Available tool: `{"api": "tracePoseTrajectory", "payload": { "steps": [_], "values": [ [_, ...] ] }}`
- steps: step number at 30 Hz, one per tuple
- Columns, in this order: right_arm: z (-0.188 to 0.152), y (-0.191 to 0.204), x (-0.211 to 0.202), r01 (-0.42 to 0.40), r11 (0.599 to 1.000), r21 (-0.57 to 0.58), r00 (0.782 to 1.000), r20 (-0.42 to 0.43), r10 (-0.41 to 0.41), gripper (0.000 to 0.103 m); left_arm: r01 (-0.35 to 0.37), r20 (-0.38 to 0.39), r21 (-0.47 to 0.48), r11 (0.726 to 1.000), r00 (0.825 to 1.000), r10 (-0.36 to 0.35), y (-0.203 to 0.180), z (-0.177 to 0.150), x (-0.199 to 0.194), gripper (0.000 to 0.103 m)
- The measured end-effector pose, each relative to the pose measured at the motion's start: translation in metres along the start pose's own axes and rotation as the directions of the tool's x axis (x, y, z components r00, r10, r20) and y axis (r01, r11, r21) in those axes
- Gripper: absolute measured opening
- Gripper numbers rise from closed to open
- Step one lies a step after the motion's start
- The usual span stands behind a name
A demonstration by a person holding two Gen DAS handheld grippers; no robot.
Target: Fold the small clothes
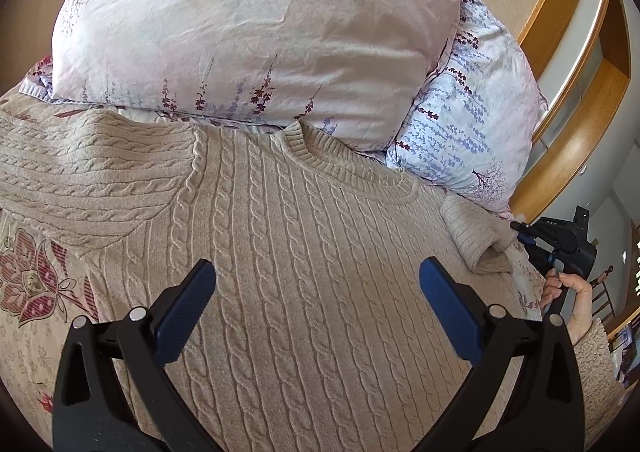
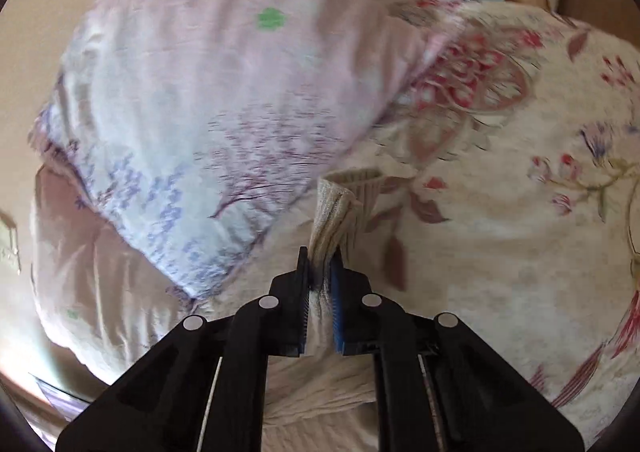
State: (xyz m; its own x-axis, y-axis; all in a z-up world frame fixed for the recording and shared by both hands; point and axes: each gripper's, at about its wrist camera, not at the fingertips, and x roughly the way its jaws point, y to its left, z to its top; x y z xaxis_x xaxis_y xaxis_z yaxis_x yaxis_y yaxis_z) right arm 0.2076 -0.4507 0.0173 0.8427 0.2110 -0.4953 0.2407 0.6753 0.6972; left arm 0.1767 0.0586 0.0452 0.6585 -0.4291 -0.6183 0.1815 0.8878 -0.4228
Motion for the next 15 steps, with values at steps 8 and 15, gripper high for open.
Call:
{"api": "tracePoseTrajectory", "payload": {
  "steps": [8,15],
  "values": [
    [-0.08,0.136,0.028,-0.301,0.913,-0.274,0.94,-0.248,0.235,0.01,0.2,-0.005,-0.19,0.961,0.979,-0.205,0.016,0.006,0.004,0.098],
    [-0.156,0.168,0.066,-0.452,0.857,-0.247,0.795,-0.548,0.261,0.061,0.199,-0.024,-0.205,0.958,0.978,-0.208,0.009,0.009,0.006,0.098]
  ]
}}
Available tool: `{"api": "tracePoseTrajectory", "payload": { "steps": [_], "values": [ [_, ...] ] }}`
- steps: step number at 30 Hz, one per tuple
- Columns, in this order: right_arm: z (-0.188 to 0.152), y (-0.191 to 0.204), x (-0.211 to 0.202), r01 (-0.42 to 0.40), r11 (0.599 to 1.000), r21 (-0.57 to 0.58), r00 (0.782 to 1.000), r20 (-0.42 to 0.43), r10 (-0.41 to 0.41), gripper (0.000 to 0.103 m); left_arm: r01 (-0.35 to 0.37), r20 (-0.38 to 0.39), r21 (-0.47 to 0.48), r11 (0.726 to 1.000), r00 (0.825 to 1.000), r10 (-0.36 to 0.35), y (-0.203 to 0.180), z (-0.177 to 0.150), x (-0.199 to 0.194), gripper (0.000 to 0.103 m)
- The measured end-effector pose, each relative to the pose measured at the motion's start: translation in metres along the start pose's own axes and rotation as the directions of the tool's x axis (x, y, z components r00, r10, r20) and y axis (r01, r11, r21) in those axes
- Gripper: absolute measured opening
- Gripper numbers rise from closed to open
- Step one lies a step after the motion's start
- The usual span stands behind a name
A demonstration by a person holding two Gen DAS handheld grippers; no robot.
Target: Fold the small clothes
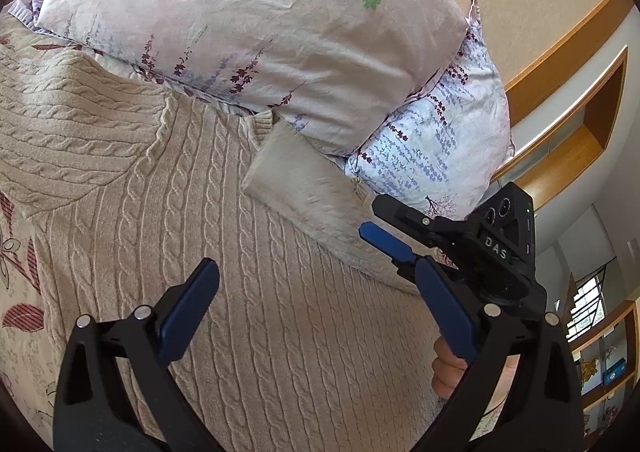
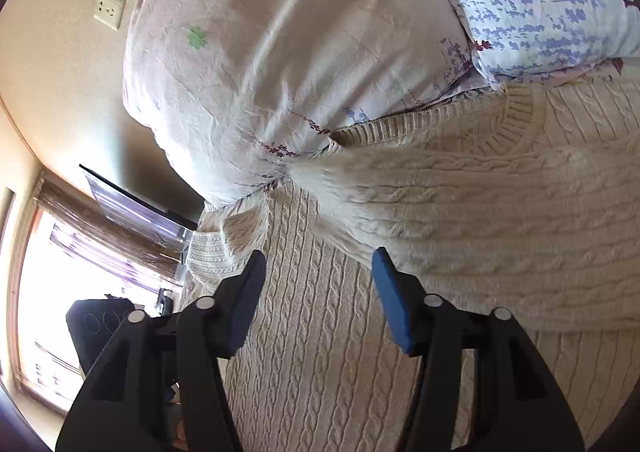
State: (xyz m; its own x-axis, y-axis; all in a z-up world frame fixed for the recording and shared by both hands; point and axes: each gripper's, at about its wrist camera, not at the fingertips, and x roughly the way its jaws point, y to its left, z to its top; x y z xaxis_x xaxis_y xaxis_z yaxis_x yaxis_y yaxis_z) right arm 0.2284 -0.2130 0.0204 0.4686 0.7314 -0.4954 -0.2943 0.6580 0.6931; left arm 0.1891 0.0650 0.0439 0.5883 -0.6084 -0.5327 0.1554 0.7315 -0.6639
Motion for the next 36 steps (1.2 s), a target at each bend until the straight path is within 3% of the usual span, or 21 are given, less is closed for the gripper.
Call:
{"api": "tracePoseTrajectory", "payload": {
  "steps": [4,8,13,16,19,22,24,25,31,36],
  "values": [
    [-0.013,-0.038,-0.048,0.03,0.983,0.181,0.994,0.095,-0.048,0.06,-0.026,-0.049,-0.007,1.0,0.998,0.026,-0.003,0.003,0.019,0.091],
    [-0.034,-0.089,-0.102,0.08,0.92,0.384,0.972,0.174,-0.157,0.057,-0.056,-0.12,-0.083,0.995,0.992,0.046,0.002,0.013,0.049,0.075],
    [-0.048,-0.141,-0.146,0.086,0.824,0.56,0.928,0.255,-0.271,0.052,-0.104,-0.165,-0.196,0.975,0.984,0.072,0.01,0.02,0.08,0.071],
    [-0.05,-0.159,-0.154,0.069,0.795,0.602,0.917,0.277,-0.289,0.04,-0.125,-0.151,-0.248,0.961,0.984,0.089,0.014,0.022,0.089,0.066],
    [-0.049,-0.166,-0.158,0.075,0.791,0.608,0.902,0.297,-0.313,0.034,-0.136,-0.119,-0.291,0.947,0.987,0.105,0.018,0.028,0.093,0.058],
    [-0.047,-0.168,-0.156,0.089,0.79,0.607,0.891,0.307,-0.336,0.024,-0.132,-0.105,-0.328,0.936,0.989,0.102,0.025,0.034,0.098,0.04],
    [-0.046,-0.168,-0.155,0.105,0.795,0.598,0.884,0.309,-0.35,0.015,-0.138,-0.114,-0.332,0.933,0.988,0.105,0.03,0.036,0.103,0.014],
    [-0.045,-0.167,-0.154,0.109,0.801,0.589,0.883,0.313,-0.351,0.012,-0.132,-0.116,-0.329,0.935,0.988,0.099,0.032,0.037,0.104,0.009],
    [-0.046,-0.147,-0.161,0.09,0.855,0.511,0.88,0.361,-0.309,0.009,-0.087,-0.045,-0.254,0.963,0.996,0.078,0.028,0.039,0.072,0.007],
    [-0.051,-0.136,-0.143,0.11,0.875,0.471,0.905,0.316,-0.284,0.009,-0.143,0.017,-0.191,0.971,0.989,0.149,0.029,0.039,0.042,0.006]
  ]
}}
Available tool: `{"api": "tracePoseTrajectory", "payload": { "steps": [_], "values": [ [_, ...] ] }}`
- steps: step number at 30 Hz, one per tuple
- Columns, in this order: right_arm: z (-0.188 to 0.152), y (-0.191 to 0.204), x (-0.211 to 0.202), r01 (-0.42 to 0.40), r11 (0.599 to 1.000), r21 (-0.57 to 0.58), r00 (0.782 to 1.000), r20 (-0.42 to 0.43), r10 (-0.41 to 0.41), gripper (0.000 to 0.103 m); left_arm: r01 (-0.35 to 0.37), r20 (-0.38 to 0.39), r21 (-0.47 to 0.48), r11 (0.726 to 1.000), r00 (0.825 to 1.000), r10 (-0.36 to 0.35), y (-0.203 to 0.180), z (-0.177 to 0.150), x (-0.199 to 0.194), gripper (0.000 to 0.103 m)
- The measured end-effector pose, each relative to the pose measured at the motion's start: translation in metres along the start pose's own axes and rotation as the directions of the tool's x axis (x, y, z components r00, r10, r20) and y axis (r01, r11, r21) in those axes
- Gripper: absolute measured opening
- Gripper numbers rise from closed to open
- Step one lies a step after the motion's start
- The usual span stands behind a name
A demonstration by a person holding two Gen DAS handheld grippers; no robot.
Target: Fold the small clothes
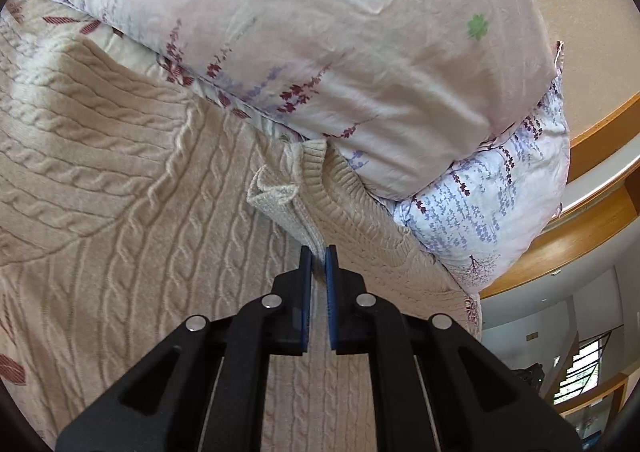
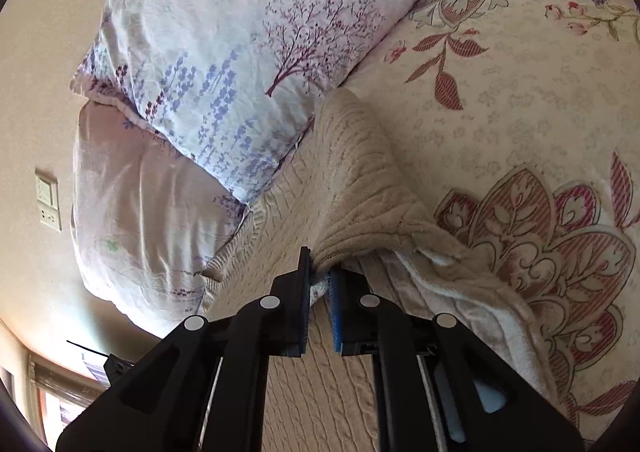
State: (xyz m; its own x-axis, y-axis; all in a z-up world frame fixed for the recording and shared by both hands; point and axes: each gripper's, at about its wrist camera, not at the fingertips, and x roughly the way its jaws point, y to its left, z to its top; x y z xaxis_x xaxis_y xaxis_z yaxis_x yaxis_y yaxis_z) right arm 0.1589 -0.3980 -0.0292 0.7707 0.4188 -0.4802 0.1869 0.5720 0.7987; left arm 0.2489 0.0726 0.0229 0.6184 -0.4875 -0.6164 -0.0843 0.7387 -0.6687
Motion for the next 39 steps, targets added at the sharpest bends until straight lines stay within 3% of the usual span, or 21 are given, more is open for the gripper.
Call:
{"api": "tracePoseTrajectory", "payload": {
  "steps": [4,8,10,13,15,18,20,22,24,29,33,35,39],
  "values": [
    [-0.014,-0.003,0.016,0.061,0.998,-0.021,0.997,-0.045,-0.062,0.009,-0.073,-0.038,-0.042,0.996,0.997,0.071,0.024,-0.001,0.01,0.006],
    [-0.019,0.002,0.009,0.067,0.996,-0.051,0.995,-0.07,-0.07,0.015,-0.075,-0.06,-0.059,0.995,0.996,0.071,0.035,-0.005,0.016,0.011],
    [-0.021,0.009,-0.004,0.012,0.998,-0.069,0.998,-0.061,-0.016,0.037,-0.067,-0.062,-0.066,0.996,0.996,0.063,0.035,-0.005,0.016,0.012],
    [-0.015,0.03,-0.024,0.016,0.986,-0.168,0.999,0.044,-0.009,0.049,-0.053,-0.061,-0.079,0.995,0.997,0.048,0.036,-0.006,0.016,0.014],
    [-0.006,0.034,-0.022,0.03,0.983,-0.181,0.998,0.064,-0.018,0.053,-0.042,-0.06,-0.088,0.995,0.998,0.037,0.036,-0.007,0.015,0.017],
    [0.007,0.029,0.0,0.085,0.983,-0.166,0.996,0.022,-0.082,0.053,-0.031,-0.059,-0.092,0.995,0.998,0.026,0.036,-0.007,0.015,0.02],
    [0.01,0.019,0.016,0.188,0.969,-0.163,0.982,0.017,-0.188,0.05,-0.022,-0.063,-0.091,0.996,0.998,0.016,0.036,-0.006,0.014,0.022],
    [0.009,0.017,0.015,0.221,0.956,-0.192,0.975,0.071,-0.211,0.045,-0.007,-0.077,-0.087,0.996,0.997,0.0,0.036,-0.007,0.011,0.026],
    [0.01,0.017,0.015,0.255,0.946,-0.199,0.966,0.09,-0.241,0.043,0.013,-0.079,-0.09,0.996,0.997,-0.02,0.039,-0.009,0.0,0.036],
    [0.01,0.024,0.02,0.318,0.916,-0.244,0.947,0.12,-0.297,0.042,0.017,0.01,-0.068,0.998,1.0,-0.016,0.061,-0.009,-0.06,0.047],
    [0.006,0.032,0.025,0.388,0.879,-0.276,0.92,0.162,-0.356,0.039,-0.065,0.151,-0.183,0.981,0.984,0.093,0.115,-0.003,-0.121,0.051],
    [0.004,0.034,0.026,0.394,0.879,-0.269,0.918,0.166,-0.36,0.04,-0.106,0.178,-0.253,0.962,0.972,0.153,0.14,0.002,-0.141,0.051],
    [0.0,0.034,0.02,0.339,0.91,-0.239,0.939,0.143,-0.312,0.059,-0.133,0.188,-0.359,0.924,0.959,0.211,0.175,0.011,-0.154,0.051]
  ]
}}
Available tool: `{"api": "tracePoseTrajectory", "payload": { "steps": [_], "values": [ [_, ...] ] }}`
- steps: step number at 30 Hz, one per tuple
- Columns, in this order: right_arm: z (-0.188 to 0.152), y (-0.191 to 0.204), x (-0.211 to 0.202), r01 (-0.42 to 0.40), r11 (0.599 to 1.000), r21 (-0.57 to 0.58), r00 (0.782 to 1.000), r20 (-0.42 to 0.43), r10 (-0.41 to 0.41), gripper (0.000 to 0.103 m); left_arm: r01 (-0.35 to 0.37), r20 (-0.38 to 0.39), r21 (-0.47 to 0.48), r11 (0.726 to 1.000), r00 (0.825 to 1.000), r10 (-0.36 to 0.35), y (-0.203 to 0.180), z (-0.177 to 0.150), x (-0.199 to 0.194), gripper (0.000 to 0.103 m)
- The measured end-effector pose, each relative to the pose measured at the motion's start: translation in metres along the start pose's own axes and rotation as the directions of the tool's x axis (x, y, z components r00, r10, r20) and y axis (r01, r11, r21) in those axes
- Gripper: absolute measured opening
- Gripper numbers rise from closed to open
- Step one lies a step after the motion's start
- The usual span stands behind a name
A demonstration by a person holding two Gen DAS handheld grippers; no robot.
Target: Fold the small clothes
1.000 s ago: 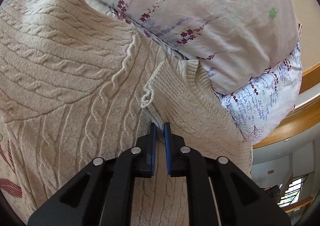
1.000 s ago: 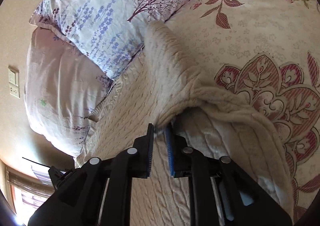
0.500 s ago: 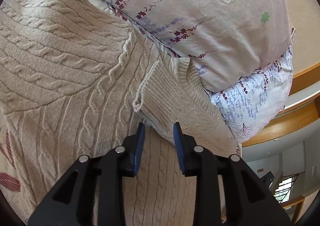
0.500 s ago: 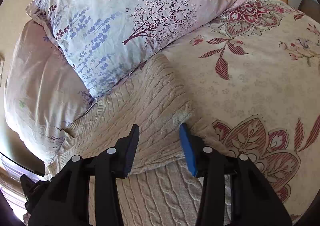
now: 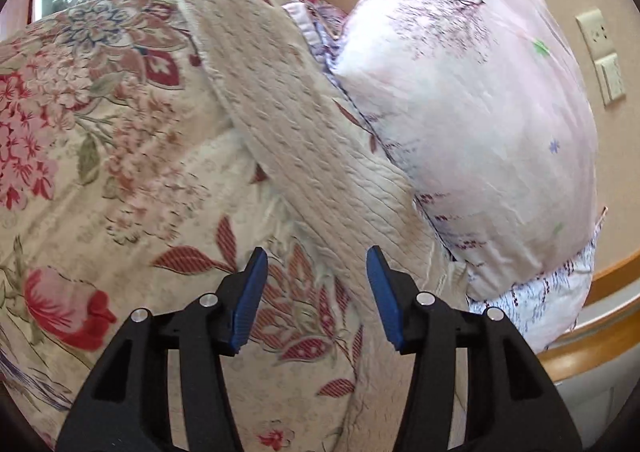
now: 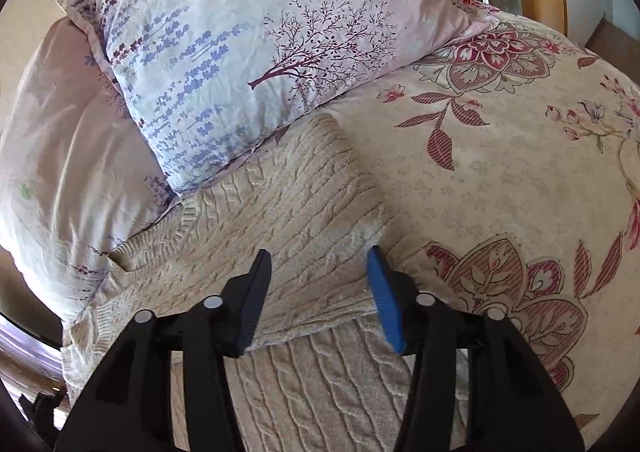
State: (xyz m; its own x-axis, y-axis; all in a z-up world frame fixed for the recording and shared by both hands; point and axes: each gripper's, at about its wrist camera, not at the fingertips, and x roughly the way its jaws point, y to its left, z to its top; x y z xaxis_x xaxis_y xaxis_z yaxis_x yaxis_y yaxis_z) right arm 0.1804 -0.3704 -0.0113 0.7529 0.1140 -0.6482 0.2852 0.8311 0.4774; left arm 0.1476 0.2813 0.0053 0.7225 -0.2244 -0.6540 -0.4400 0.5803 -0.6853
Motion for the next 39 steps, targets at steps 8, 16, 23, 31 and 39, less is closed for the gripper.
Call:
{"api": "tracePoseTrajectory", "payload": {
  "steps": [8,16,23,31,39],
  "values": [
    [-0.004,-0.003,-0.021,-0.087,0.996,0.013,0.996,-0.02,0.087,0.075,0.03,0.073,-0.149,0.988,0.997,-0.019,0.009,0.032,0.02,0.05],
    [-0.007,-0.01,-0.036,-0.134,0.991,0.009,0.99,-0.03,0.135,0.078,0.003,0.107,-0.194,0.981,0.994,0.018,0.015,0.062,0.034,0.012],
    [-0.008,-0.01,-0.038,-0.166,0.986,-0.006,0.986,-0.033,0.166,0.079,0.146,0.099,-0.066,0.987,0.985,-0.139,-0.041,0.039,0.022,0.007],
    [-0.015,-0.009,-0.038,-0.191,0.981,-0.026,0.981,-0.048,0.19,0.079,0.399,-0.064,0.297,0.867,0.915,-0.399,-0.17,-0.059,0.024,0.0],
    [-0.014,-0.017,-0.044,-0.182,0.982,-0.04,0.982,-0.052,0.18,0.079,0.244,-0.128,0.192,0.951,0.967,-0.222,-0.129,-0.065,0.05,0.053]
  ]
}}
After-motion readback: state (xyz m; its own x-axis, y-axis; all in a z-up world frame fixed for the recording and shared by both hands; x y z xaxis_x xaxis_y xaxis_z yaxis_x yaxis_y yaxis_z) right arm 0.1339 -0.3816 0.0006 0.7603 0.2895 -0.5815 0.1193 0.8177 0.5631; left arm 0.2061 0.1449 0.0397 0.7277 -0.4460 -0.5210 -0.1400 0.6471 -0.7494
